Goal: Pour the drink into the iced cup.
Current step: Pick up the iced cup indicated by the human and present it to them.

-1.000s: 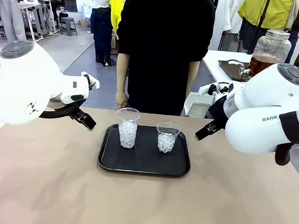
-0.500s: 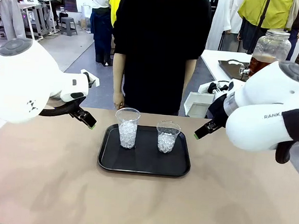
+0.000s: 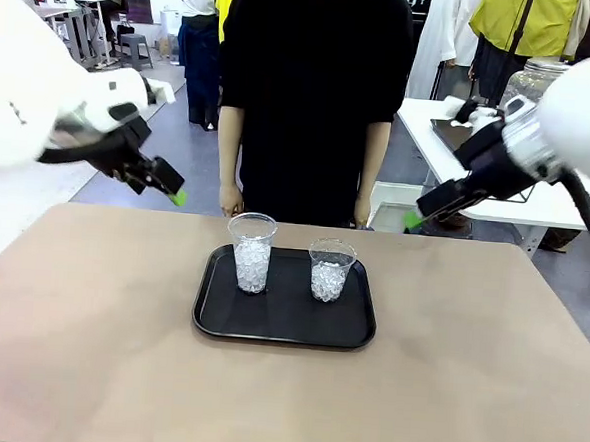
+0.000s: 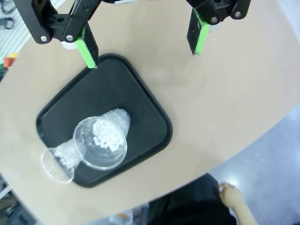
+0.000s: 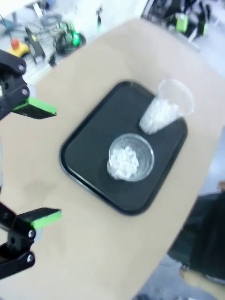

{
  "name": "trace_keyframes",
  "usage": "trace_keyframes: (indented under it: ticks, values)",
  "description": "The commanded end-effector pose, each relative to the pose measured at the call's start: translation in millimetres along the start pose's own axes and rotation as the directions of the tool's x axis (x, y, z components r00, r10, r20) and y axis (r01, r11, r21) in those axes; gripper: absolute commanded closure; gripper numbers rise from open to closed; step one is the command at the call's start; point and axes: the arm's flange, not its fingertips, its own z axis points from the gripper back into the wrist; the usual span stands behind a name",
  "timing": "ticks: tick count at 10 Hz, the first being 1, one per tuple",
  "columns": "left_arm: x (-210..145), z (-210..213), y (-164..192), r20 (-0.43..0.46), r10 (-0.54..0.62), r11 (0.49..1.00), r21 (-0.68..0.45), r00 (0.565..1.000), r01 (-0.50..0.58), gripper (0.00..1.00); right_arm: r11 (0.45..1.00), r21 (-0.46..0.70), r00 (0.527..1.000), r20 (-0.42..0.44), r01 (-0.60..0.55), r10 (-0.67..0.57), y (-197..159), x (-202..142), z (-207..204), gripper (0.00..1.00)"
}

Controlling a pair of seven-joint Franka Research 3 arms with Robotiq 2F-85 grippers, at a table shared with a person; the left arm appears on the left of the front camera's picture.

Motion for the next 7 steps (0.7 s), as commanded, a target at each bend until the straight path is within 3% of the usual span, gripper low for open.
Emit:
trace_keyframes:
  ticks: [1, 3, 7]
  values:
    - [2, 12, 23, 0.043, 0.052, 0.993, -0.106, 0.998, -0.047, 0.00, 0.983, 0.167, 0.997, -0.008, 0.079, -0.079, -25, 6, 13, 0.00]
    - [-6, 12, 44, 0.088, 0.163, 0.956, -0.260, 0.983, -0.135, 0.00, 0.927, 0.329, 0.983, -0.010, 0.178, -0.185, -49, 4, 18, 0.00]
    - [-13, -8, 70, 0.089, 0.283, 0.881, -0.419, 0.955, -0.222, 0.00, 0.845, 0.437, 0.949, -0.071, 0.307, -0.308, -86, 5, -8, 0.00]
